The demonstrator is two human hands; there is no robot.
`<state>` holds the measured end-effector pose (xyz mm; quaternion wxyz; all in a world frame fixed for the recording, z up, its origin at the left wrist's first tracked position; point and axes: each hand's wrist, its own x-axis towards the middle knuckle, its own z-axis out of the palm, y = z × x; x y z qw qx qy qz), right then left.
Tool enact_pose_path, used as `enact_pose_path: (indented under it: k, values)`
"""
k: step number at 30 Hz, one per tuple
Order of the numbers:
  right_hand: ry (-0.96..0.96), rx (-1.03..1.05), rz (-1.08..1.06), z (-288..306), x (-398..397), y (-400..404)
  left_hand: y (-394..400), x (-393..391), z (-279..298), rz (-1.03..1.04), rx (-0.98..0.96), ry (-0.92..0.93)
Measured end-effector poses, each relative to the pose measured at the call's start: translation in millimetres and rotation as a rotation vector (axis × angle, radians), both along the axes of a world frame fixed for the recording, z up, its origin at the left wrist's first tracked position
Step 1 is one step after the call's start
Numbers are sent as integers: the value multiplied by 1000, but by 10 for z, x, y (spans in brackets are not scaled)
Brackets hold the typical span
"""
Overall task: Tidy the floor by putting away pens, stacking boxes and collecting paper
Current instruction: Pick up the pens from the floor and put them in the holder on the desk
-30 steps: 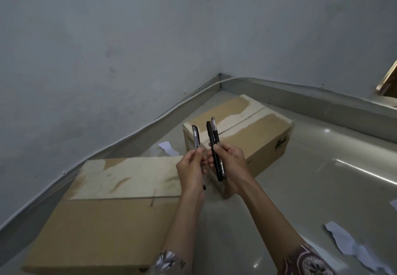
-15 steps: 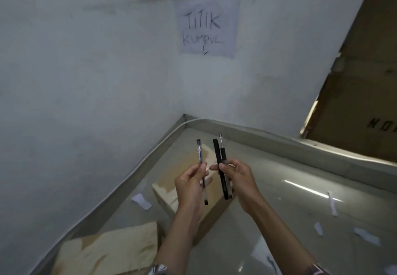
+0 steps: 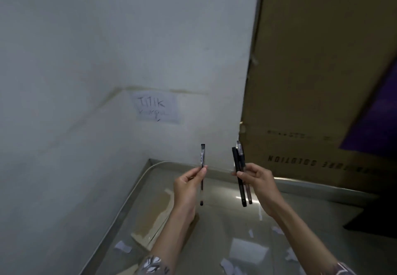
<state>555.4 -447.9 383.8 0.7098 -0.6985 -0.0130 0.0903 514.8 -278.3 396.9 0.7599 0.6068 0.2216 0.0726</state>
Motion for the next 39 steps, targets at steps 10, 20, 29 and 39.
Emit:
enact_pose_path:
  k: [10,20,29,39]
  values:
    - [-89,43,-193,1544,-547,-1125,-1005,-162,1305,-251,44,-52]
    - [-145,-3,-458,1889,-1350,-2056,-2064,-426,1748,-773,278,-209]
    - [-154,-95,-539,1955,-1694,-2938,-3373,-377,1779,-1018,334,-324]
    - [-163,-235,-625,1923,-1085,-4509,-5100,265,1861,-1174,333,-425]
